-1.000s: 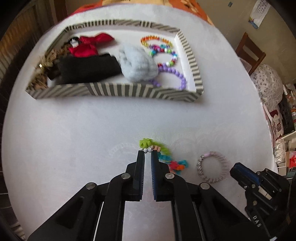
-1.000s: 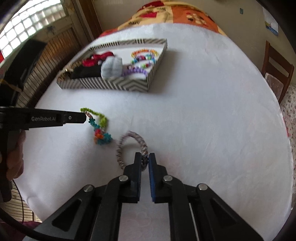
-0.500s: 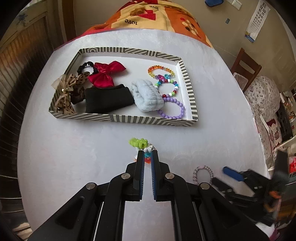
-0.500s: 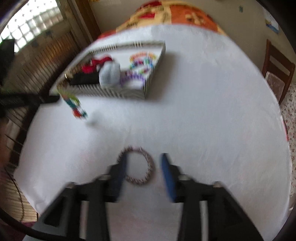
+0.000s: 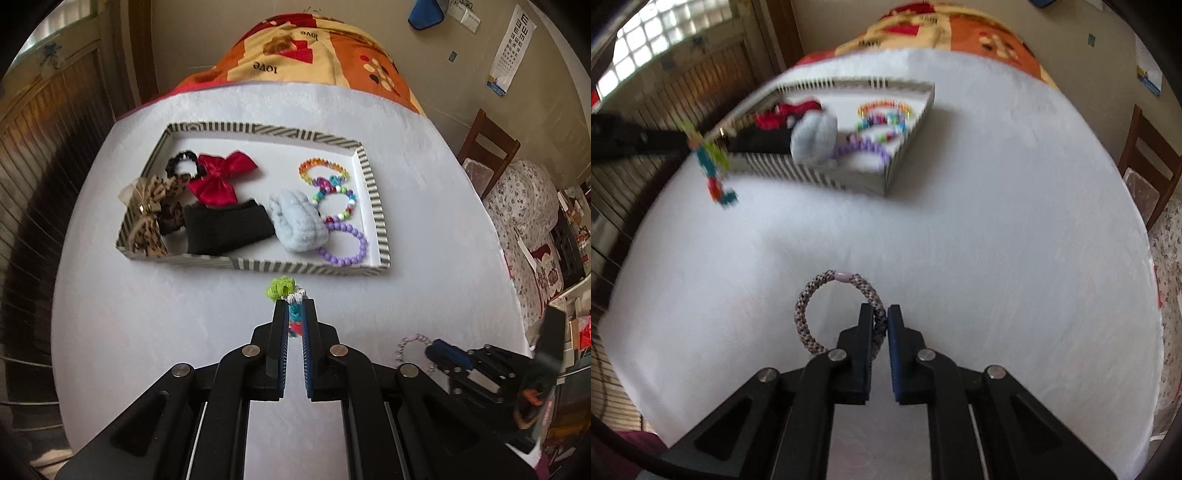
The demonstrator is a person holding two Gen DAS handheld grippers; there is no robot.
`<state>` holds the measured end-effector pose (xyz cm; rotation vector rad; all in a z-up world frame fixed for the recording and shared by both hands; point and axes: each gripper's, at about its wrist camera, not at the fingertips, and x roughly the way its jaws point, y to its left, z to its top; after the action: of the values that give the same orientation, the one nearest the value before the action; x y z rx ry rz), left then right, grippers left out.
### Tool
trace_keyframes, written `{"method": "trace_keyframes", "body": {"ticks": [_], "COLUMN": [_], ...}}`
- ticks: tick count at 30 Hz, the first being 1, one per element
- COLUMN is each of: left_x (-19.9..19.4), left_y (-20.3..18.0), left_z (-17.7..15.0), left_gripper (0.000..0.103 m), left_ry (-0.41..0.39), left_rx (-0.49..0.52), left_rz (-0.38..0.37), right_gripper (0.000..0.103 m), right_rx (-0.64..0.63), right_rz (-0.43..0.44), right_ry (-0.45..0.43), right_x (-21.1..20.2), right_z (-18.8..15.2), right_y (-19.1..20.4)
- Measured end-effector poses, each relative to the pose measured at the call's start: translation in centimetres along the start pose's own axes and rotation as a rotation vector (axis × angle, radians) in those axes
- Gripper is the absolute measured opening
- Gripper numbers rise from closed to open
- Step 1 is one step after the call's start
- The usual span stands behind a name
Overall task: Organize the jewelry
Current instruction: 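Carry the bead chain and braided hair tie into the striped tray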
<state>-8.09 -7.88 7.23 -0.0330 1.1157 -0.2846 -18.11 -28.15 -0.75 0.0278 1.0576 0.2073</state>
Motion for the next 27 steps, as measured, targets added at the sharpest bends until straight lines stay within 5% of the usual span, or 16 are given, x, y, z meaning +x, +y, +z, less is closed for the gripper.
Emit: {"method": "trace_keyframes", "body": {"ticks": [13,27], "left_x": [-0.1,7.7], "left_y": [1.9,3.0], "left_z": [7.6,14.6], "left_gripper": [0.000,0.000], "left_ry": [-0.063,0.025], "left_rx": [0.013,0.002], "left_rz": [0.056,0.020], "right_gripper": [0.008,0.008], "right_rx": [-0.015,0.012], "right_rz": [0.046,0.014], "right_ry": [-0.068,-0.019], "right_x": [-0.1,8.3], "right_z": [9.0,19.2], "right_y": [1.5,1.1]}}
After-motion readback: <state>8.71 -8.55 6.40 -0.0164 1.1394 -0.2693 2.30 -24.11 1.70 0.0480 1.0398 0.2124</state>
